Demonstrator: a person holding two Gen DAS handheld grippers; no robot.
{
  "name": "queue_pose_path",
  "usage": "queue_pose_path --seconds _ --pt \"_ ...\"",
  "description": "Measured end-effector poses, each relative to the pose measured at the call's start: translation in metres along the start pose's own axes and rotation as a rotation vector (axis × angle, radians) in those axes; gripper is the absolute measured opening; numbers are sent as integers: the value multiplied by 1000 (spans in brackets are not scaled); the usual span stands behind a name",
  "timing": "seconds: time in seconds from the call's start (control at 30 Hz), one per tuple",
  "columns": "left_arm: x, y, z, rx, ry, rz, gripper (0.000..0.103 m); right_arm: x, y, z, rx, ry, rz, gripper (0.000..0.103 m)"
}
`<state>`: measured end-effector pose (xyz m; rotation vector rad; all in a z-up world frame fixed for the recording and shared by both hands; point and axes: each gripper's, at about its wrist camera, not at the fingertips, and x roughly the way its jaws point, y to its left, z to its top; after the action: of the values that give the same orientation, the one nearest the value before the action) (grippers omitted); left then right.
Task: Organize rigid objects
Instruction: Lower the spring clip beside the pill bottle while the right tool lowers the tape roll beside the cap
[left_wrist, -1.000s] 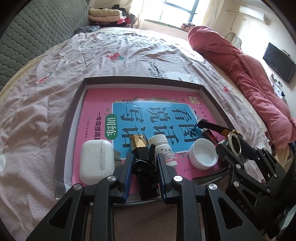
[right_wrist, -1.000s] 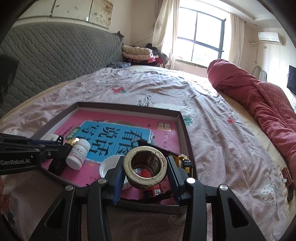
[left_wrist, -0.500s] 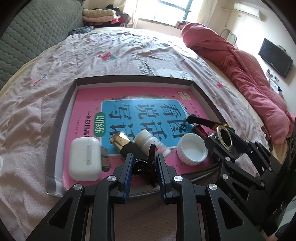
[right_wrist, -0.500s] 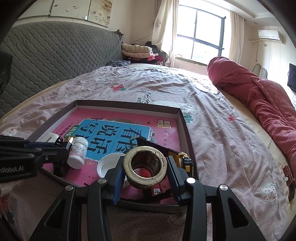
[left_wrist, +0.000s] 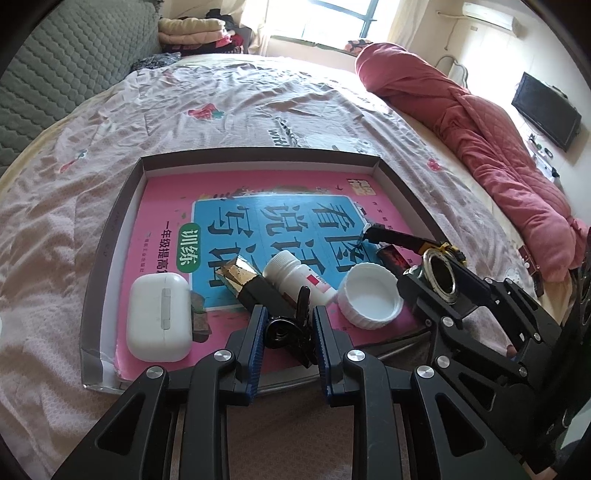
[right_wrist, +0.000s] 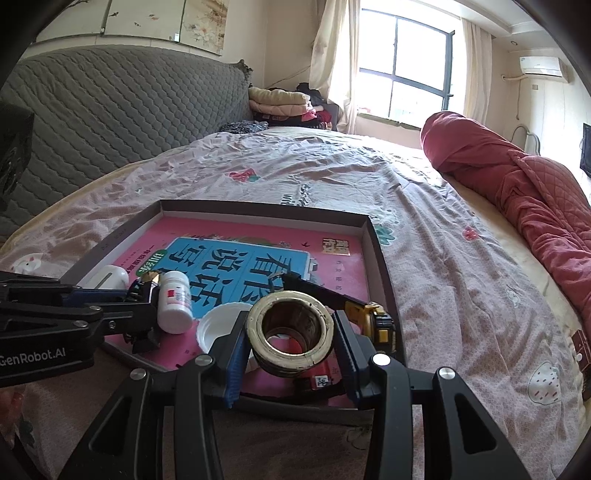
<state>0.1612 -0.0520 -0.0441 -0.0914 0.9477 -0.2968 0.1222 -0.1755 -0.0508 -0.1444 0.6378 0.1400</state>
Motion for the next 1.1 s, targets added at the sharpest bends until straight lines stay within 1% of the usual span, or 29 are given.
queue_pose_path --seconds 0.17,0.5,0.63,0.9,1.03,1.1 --pt "1 -3 1 14 4 -7 26 0 1 -1 6 0 17 43" --pt "2 -1 2 3 10 -15 26 -1 -6 -2 45 7 37 44" --pt "2 -1 2 -3 9 -15 26 0 -7 -3 48 13 37 47" --pt "1 1 2 -8 10 -14 27 -1 -7 -4 46 9 38 47" --pt "0 1 2 -9 8 -10 27 -2 -7 -4 50 1 37 53" --pt "-1 1 2 -7 7 -5 28 -2 -8 -4 52 -1 37 54"
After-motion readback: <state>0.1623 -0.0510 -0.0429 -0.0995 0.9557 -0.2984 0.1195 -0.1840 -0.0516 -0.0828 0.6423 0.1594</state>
